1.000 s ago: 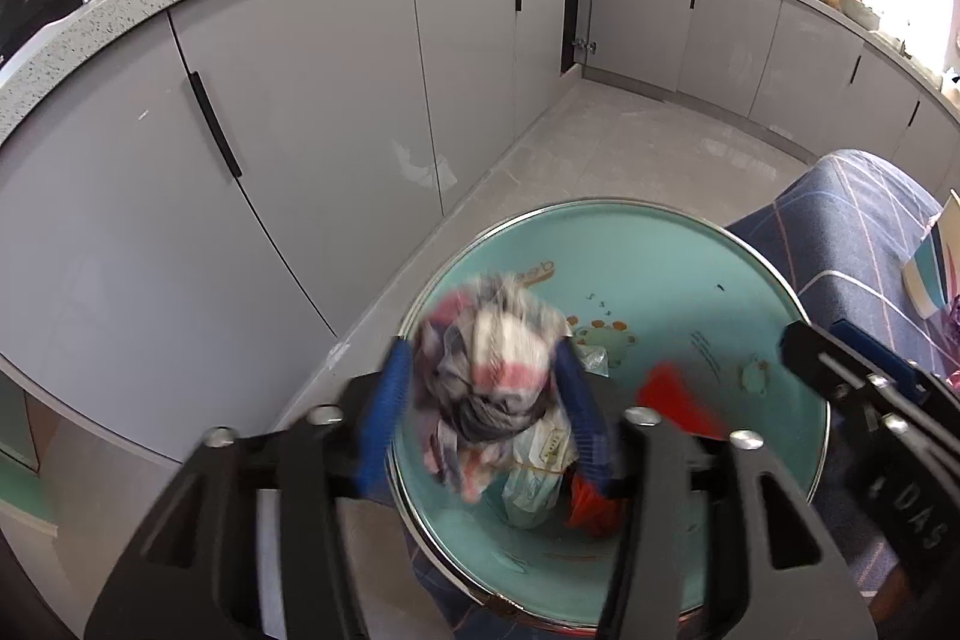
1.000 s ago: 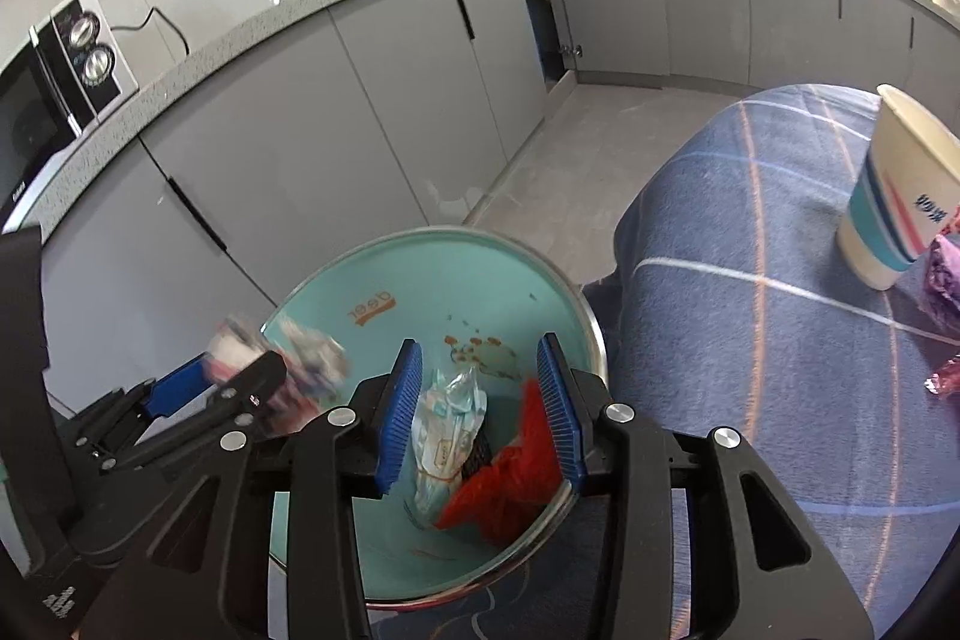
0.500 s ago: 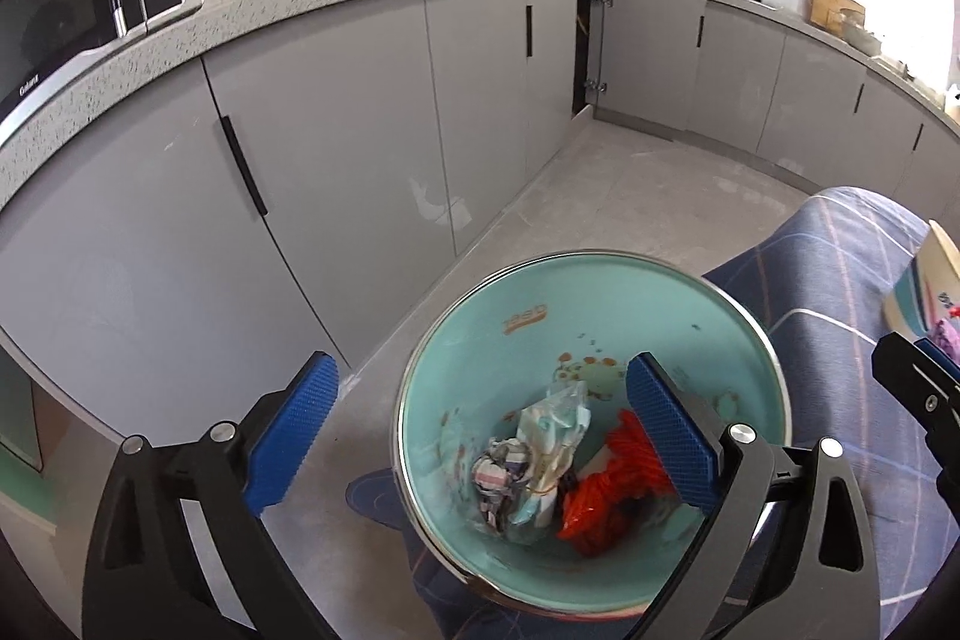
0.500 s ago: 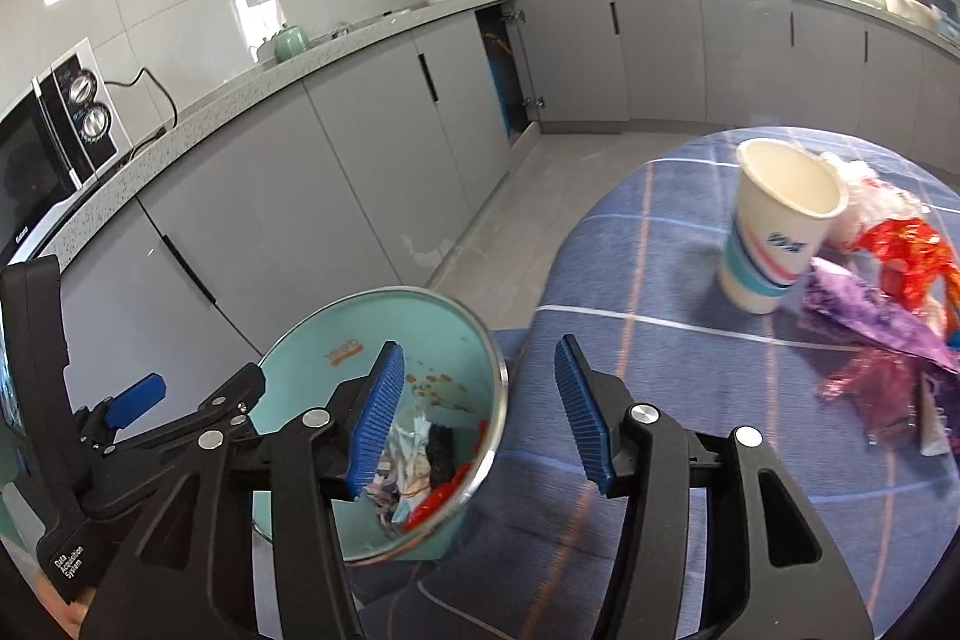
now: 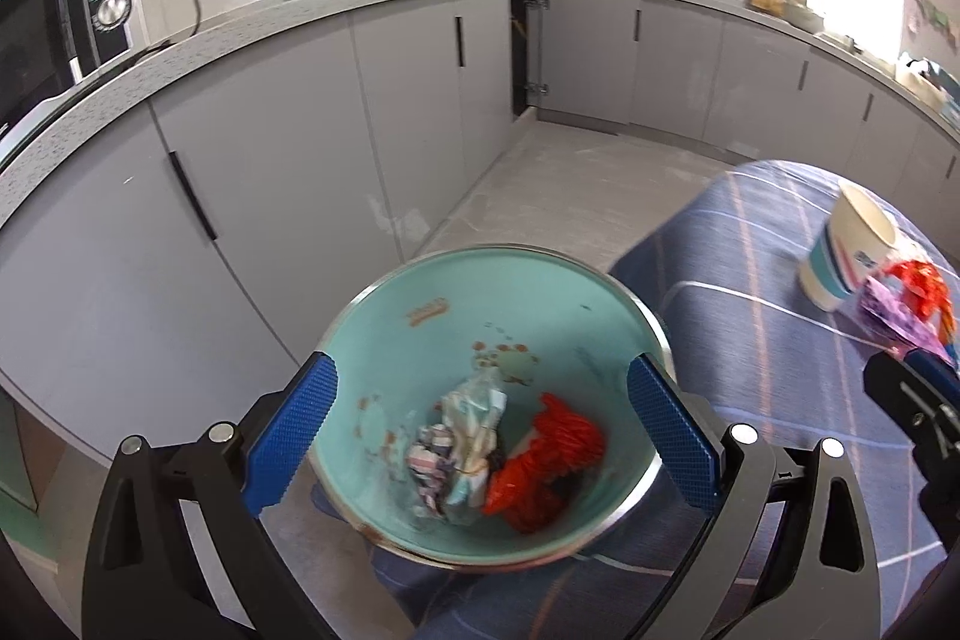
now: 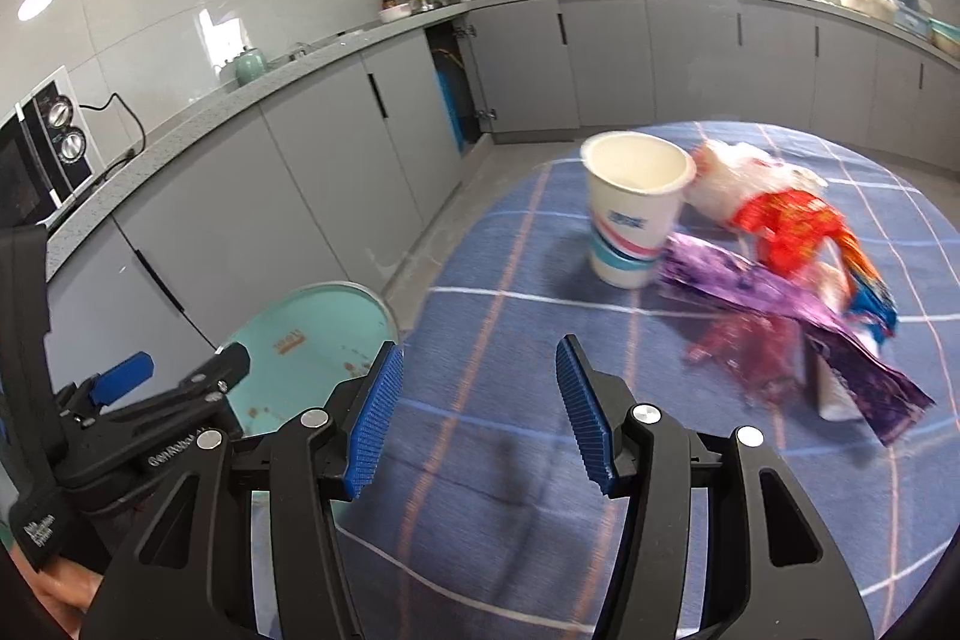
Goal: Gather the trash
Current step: 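Move both tools back toward the trash on the table, then grasp the purple wrapper with the right tool while the left tool grasps the pink plastic bag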
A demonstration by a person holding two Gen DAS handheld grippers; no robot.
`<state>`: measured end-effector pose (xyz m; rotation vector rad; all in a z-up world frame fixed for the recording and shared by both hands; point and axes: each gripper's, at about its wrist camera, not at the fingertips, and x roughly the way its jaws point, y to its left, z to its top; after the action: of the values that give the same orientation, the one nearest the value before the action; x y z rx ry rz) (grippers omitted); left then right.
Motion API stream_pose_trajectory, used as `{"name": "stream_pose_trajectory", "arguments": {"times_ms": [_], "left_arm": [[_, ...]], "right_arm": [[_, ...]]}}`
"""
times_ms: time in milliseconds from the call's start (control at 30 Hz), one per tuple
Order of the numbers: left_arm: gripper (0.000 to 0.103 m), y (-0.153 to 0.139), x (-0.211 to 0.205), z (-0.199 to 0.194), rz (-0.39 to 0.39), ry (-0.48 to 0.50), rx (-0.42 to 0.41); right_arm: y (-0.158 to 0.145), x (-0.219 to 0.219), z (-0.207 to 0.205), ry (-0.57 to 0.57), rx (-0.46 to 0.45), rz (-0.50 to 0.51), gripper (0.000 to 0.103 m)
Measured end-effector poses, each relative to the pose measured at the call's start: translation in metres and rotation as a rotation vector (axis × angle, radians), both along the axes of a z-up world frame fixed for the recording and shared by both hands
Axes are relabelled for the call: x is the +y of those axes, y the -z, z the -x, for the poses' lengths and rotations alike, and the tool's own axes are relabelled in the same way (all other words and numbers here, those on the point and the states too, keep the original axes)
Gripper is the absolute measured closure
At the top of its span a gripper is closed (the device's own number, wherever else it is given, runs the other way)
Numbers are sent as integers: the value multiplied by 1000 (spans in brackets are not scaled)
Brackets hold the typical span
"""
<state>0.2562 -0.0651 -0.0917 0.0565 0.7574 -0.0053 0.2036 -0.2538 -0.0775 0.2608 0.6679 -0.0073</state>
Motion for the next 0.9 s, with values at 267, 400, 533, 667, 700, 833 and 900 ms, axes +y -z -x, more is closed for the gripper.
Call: {"name": "stream_pose_trajectory", "arguments": {"times_ms": [267, 400, 533, 667, 700, 833, 900], "left_arm": [[7, 2, -44, 13, -8, 113, 6], [8, 4, -66, 18, 11, 165, 18], [8, 8, -89, 24, -3, 219, 24], [8, 9, -109, 30, -10, 268, 27], [9, 9, -114, 30, -8, 278, 30], [11, 8, -131, 29, -13, 310, 32], [12, 7, -137, 28, -14, 324, 30]], "right_arm": [[4, -43, 30, 72, 5, 13, 50], [7, -65, 43, 116, 11, 18, 50], [7, -86, 54, 152, 11, 27, 50], [3, -109, 59, 187, 6, 57, 51], [3, -115, 59, 192, 6, 65, 51], [4, -134, 50, 203, 23, 101, 60], [7, -146, 46, 200, 38, 97, 64]]}}
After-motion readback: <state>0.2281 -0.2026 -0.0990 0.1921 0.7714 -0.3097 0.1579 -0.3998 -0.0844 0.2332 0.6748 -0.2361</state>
